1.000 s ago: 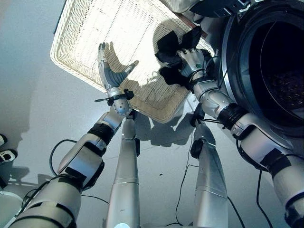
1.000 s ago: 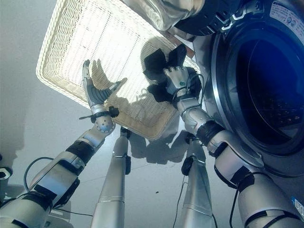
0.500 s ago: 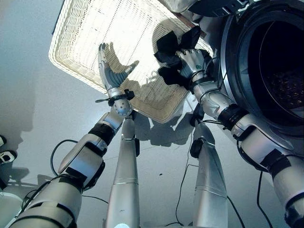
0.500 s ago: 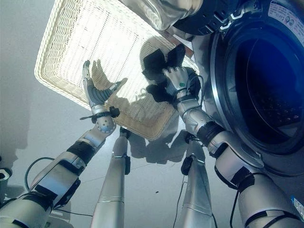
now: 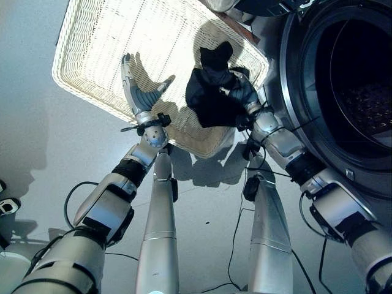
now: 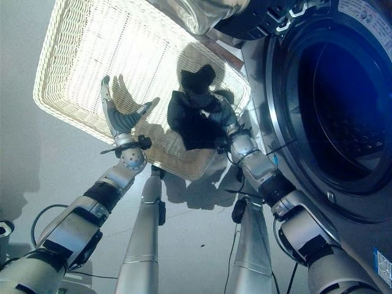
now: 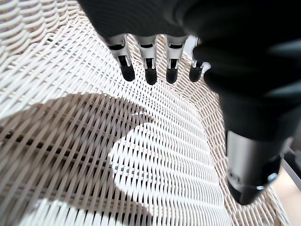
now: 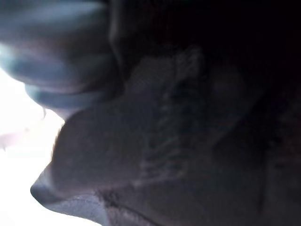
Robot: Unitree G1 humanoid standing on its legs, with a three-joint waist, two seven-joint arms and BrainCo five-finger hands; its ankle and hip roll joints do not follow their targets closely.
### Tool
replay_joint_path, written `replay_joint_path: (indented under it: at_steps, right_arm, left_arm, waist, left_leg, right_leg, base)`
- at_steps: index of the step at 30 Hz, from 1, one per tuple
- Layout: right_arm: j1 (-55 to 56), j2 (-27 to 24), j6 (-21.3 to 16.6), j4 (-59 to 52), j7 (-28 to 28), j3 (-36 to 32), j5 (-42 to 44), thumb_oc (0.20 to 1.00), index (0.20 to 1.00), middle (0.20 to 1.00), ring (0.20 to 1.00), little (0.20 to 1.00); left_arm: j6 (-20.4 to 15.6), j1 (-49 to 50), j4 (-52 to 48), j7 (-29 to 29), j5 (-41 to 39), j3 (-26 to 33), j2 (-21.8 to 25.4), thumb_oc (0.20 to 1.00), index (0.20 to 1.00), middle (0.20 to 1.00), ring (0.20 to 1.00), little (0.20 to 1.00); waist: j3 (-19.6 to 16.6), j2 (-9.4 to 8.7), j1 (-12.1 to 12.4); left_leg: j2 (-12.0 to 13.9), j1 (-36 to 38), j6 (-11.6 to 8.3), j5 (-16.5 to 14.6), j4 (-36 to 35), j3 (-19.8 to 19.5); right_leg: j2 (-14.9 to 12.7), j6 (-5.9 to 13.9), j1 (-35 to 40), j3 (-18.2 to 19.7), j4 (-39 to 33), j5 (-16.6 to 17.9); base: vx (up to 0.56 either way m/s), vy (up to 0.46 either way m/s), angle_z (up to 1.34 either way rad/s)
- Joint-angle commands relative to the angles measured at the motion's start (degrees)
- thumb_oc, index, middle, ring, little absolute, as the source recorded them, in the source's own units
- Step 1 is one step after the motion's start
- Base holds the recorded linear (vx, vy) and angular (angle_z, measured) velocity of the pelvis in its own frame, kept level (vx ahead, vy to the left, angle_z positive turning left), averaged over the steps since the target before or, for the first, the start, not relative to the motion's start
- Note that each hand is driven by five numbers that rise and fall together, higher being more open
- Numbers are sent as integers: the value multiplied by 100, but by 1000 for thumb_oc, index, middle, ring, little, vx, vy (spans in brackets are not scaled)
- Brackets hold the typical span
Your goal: Put the clothes into the washing machine.
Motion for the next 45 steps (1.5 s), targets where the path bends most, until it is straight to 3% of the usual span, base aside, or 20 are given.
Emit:
replay_joint_path:
  at_steps: [1, 8, 15, 19, 24, 26, 31, 36, 39, 45]
  right_arm:
    - [233, -51, -474, -819, 464, -134, 631, 200, 200, 200, 200, 200]
    - [444, 23, -656, -1303, 1412, -472, 2145, 200, 200, 200, 200, 200]
    - [513, -87, -1501, -1201, 1961, -1134, 3649, 200, 200, 200, 200, 200]
    - [545, -239, -2024, -987, 1930, -1659, 4466, 200, 200, 200, 200, 200]
    - [569, -461, -2308, -427, 1878, -2168, 5263, 200, 200, 200, 200, 200]
    - [487, -663, -2489, 97, 1642, -2400, 5424, 200, 200, 200, 200, 200]
    - [265, -868, -2467, 923, 797, -2523, 5243, 200, 200, 200, 200, 200]
    - [-70, -1018, -1853, 2032, -296, -2257, 4689, 200, 200, 200, 200, 200]
    - [-368, -1289, -1752, 2554, -735, -2150, 4659, 200, 200, 200, 200, 200]
    - [-893, -1933, -3064, 2812, -2192, -2211, 3959, 200, 200, 200, 200, 200]
  left_arm:
    - [-51, 76, -274, 64, 99, 405, 30, 1000, 1000, 1000, 1000, 1000]
    - [-124, 210, -316, 68, 70, 459, 96, 1000, 1000, 1000, 1000, 1000]
    - [-357, 235, -123, -49, -33, 525, 292, 1000, 1000, 1000, 1000, 1000]
    - [-458, 213, -19, -96, -135, 548, 435, 1000, 1000, 1000, 1000, 1000]
    - [-609, 185, 135, -162, -248, 542, 589, 1000, 1000, 1000, 1000, 1000]
    - [-673, 147, 234, -213, -336, 535, 691, 1000, 1000, 1000, 1000, 1000]
    - [-793, 62, 419, -290, -425, 511, 741, 1000, 1000, 1000, 1000, 1000]
    - [-840, -69, 575, -329, -514, 443, 696, 1000, 1000, 1000, 1000, 1000]
    - [-881, -32, 576, -320, -542, 379, 674, 1000, 1000, 1000, 1000, 1000]
    - [-940, 431, 201, -320, -378, 257, 832, 1000, 1000, 1000, 1000, 1000]
  waist:
    - [52, 270, -169]
    - [52, 253, -187]
    - [52, 234, -215]
    - [52, 201, -282]
    - [52, 161, -337]
    - [52, 148, -364]
    - [52, 161, -356]
    - [52, 211, -297]
    - [52, 258, -237]
    - [52, 197, -134]
  left_leg:
    - [-280, -221, 461, 300, 62, 42]
    - [-256, -184, 437, 278, 13, 47]
    - [-203, -141, 412, 235, -32, 86]
    - [-164, -142, 395, 200, -53, 111]
    - [-142, -124, 386, 146, -66, 130]
    - [-122, -124, 369, 114, -59, 141]
    - [-123, -112, 368, 80, -61, 148]
    - [-139, -122, 377, 62, -41, 125]
    - [-125, -127, 380, 22, 31, 96]
    - [-121, -149, 392, -74, 38, -22]
  right_leg:
    - [382, 285, -57, -132, -190, 529]
    - [382, 305, -30, -132, -215, 493]
    - [361, 359, 43, -139, -267, 483]
    - [375, 398, 64, -136, -325, 499]
    - [401, 429, 97, -127, -395, 529]
    - [416, 444, 118, -123, -438, 543]
    - [429, 455, 147, -124, -496, 561]
    - [431, 435, 161, -133, -535, 575]
    - [420, 415, 167, -140, -492, 551]
    - [439, 458, 271, -244, -584, 551]
  base:
    - [-4, 10, -4]
    - [-3, 11, -2]
    - [-2, 3, -2]
    - [0, -1, -1]
    - [3, -7, -4]
    - [3, -5, -5]
    - [5, 7, -6]
    - [1, 1, -3]
    - [1, 12, 0]
    - [-10, -61, -2]
